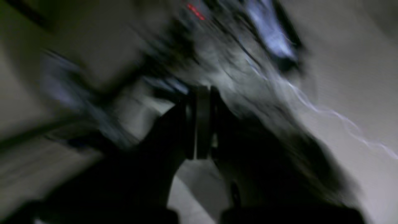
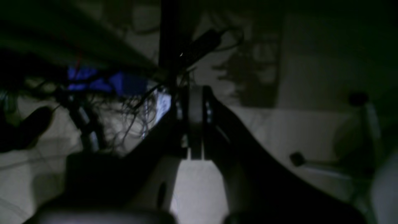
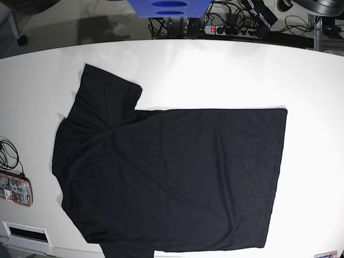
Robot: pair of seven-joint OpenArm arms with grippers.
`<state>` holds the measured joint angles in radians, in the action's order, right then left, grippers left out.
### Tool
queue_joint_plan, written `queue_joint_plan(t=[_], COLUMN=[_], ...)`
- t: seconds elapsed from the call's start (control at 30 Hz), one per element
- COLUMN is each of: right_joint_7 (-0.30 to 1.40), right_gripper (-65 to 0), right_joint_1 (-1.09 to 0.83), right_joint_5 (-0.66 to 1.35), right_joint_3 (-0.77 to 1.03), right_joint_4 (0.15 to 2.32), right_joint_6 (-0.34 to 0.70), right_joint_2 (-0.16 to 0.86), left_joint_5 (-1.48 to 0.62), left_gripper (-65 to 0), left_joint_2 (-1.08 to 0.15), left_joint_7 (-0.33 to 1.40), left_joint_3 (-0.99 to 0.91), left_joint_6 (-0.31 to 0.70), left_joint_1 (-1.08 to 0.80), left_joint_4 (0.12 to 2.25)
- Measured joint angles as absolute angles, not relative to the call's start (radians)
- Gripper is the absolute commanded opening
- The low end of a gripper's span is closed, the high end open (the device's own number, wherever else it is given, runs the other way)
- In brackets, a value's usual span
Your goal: Fold the T-shirt properly
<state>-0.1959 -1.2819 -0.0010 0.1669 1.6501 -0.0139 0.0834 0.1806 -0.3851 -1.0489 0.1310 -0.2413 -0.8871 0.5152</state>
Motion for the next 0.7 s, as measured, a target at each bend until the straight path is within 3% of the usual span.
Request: queue_joint_plan(t=[0.23, 0.7], right_joint_7=[-0.200, -0.200], right_gripper=[-65.0, -65.0], right_joint_1=[-1.282, -1.283], right_joint_5=[0.000, -0.001], right_joint_3=[0.214, 0.228], right_joint_4=[1.731, 1.733], right_joint_6=[-0.012, -0.012], right_joint_2=[0.084, 0.084], left_joint_5=[0.211, 0.202], left_gripper=[-65.0, -65.0], left_joint_2=[-0.411, -0.386], left_joint_7=[-1.044, -1.045], left_joint_3=[0.122, -0.075], left_joint_6=[-0.236, -0.241], left_joint_1=[-0.968, -0.963], left_joint_4=[0.765, 1.122])
